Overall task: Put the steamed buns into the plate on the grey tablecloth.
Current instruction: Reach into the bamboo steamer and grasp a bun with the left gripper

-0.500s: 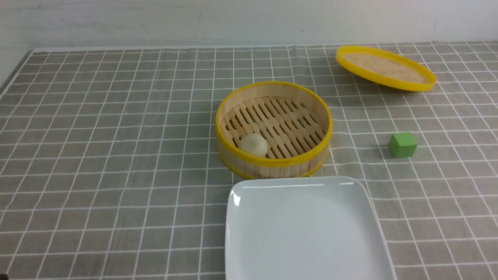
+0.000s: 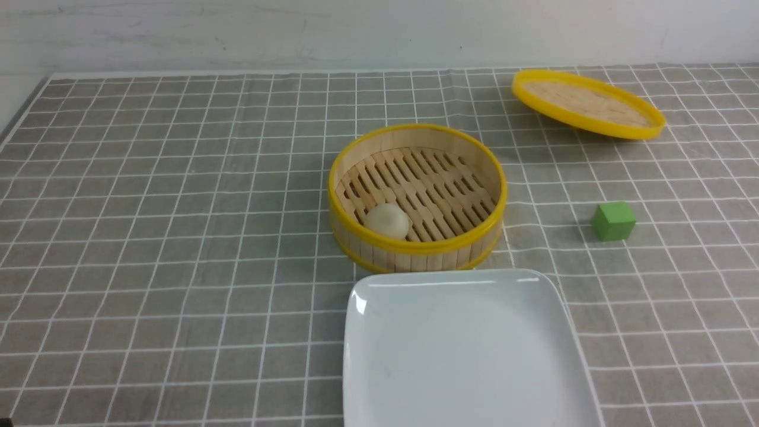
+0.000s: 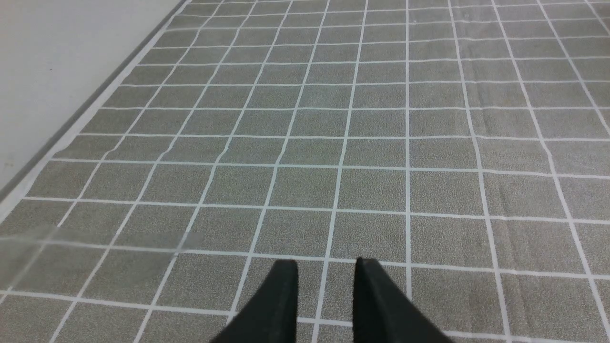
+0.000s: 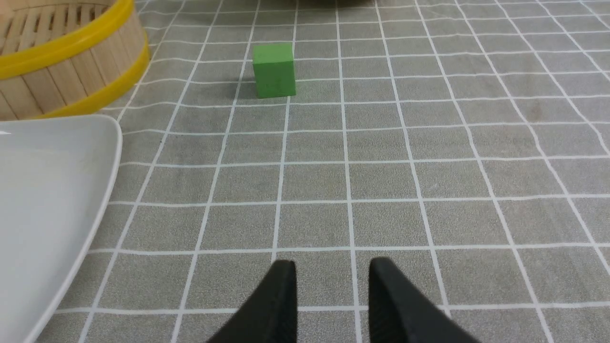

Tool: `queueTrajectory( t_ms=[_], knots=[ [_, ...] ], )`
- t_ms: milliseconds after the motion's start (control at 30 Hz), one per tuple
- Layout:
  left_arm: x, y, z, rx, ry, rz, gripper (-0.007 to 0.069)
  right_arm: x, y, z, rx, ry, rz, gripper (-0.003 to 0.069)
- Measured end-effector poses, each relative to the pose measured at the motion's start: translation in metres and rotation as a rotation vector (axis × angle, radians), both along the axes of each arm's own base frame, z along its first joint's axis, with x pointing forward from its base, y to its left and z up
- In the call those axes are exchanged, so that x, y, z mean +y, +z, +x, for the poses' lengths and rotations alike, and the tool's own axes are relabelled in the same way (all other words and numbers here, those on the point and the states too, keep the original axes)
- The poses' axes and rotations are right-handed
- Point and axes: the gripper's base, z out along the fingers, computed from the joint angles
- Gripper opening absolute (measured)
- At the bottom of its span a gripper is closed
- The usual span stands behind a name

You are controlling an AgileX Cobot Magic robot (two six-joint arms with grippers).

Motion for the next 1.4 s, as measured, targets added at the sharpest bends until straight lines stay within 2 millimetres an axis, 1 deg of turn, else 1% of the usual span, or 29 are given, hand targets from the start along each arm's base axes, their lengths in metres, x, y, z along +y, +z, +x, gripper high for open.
queueTrajectory(
  t_ms=[567, 667, 800, 867, 933, 967, 1000, 1033, 1200, 1233, 1267, 1300, 1367, 1400],
  knots=[
    [0.0, 0.0, 0.0, 0.0, 0.0, 0.0, 0.0216, 0.0, 0.0, 0.0, 0.0, 0.0, 0.0, 0.0239],
    [-0.002, 0.001, 0.0, -0.019, 0.005, -0.094, 0.0215, 0.0, 0.0, 0.0, 0.0, 0.0, 0.0, 0.0239],
    [-0.012, 0.005, 0.003, -0.125, 0.046, -0.673, 0.0216, 0.0, 0.0, 0.0, 0.0, 0.0, 0.0, 0.0239],
    [-0.016, 0.009, 0.004, -0.162, 0.077, -1.01, 0.0217, 0.0, 0.0, 0.0, 0.0, 0.0, 0.0, 0.0239],
    [-0.018, 0.011, 0.004, -0.178, 0.1, -1.215, 0.0218, 0.0, 0.0, 0.0, 0.0, 0.0, 0.0, 0.0239],
    [-0.019, 0.012, 0.004, -0.181, 0.107, -1.273, 0.0218, 0.0, 0.0, 0.0, 0.0, 0.0, 0.0, 0.0239],
    [-0.019, 0.012, 0.004, -0.181, 0.107, -1.279, 0.0218, 0.0, 0.0, 0.0, 0.0, 0.0, 0.0, 0.0239],
    [-0.019, 0.013, 0.004, -0.187, 0.114, -1.339, 0.0218, 0.0, 0.0, 0.0, 0.0, 0.0, 0.0, 0.0239],
    [-0.019, 0.013, 0.004, -0.191, 0.115, -1.371, 0.0214, 0.0, 0.0, 0.0, 0.0, 0.0, 0.0, 0.0239],
    [-0.021, 0.016, 0.003, -0.168, 0.109, -1.369, 0.0201, 0.0, 0.0, 0.0, 0.0, 0.0, 0.0, 0.0239],
    [-0.023, 0.024, 0.001, -0.149, 0.088, -1.355, 0.0181, 0.0, 0.0, 0.0, 0.0, 0.0, 0.0, 0.0239],
    [-0.024, 0.037, -0.002, -0.145, 0.05, -1.317, 0.0153, 0.0, 0.0, 0.0, 0.0, 0.0, 0.0, 0.0239],
    [-0.027, 0.077, -0.013, -0.176, -0.049, -1.178, 0.007, 0.0, 0.0, 0.0, 0.0, 0.0, 0.0, 0.0239],
    [-0.027, 0.093, -0.016, -0.181, -0.068, -1.13, 0.0043, 0.0, 0.0, 0.0, 0.0, 0.0, 0.0, 0.0239]
  ],
)
